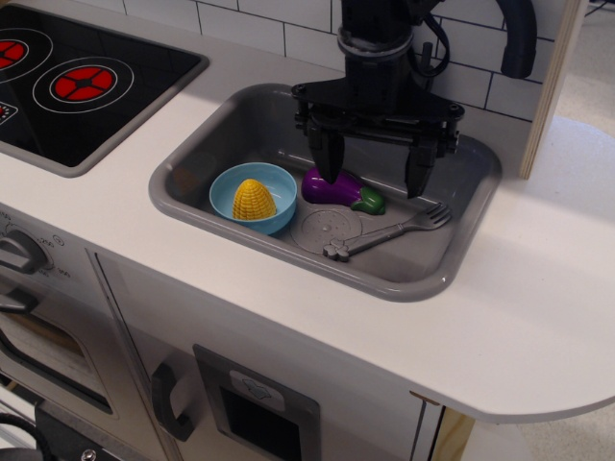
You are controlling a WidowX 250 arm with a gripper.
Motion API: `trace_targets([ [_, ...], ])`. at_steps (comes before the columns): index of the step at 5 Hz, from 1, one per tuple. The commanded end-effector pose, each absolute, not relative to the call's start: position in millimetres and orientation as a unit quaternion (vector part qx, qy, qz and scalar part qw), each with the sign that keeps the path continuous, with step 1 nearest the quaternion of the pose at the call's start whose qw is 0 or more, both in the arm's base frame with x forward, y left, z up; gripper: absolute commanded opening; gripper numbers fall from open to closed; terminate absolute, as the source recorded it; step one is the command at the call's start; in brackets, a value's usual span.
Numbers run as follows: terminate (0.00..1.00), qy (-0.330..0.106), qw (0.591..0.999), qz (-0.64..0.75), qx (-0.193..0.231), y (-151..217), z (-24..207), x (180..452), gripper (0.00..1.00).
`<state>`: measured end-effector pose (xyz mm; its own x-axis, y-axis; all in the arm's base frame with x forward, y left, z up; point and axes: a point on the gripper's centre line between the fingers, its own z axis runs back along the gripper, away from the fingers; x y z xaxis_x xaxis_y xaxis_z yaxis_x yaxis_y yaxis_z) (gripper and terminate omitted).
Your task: Take corn out of bowl sink
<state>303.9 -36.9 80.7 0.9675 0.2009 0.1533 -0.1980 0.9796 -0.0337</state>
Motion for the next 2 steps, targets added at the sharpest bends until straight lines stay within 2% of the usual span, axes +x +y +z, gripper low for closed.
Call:
trace_targets([
  [1,0.0,-0.078,0.992,0.101,-0.009,-37,81,304,1.0],
  [2,0.0,-0.1,0.984,0.147,-0.008,-6,82,304,1.0],
])
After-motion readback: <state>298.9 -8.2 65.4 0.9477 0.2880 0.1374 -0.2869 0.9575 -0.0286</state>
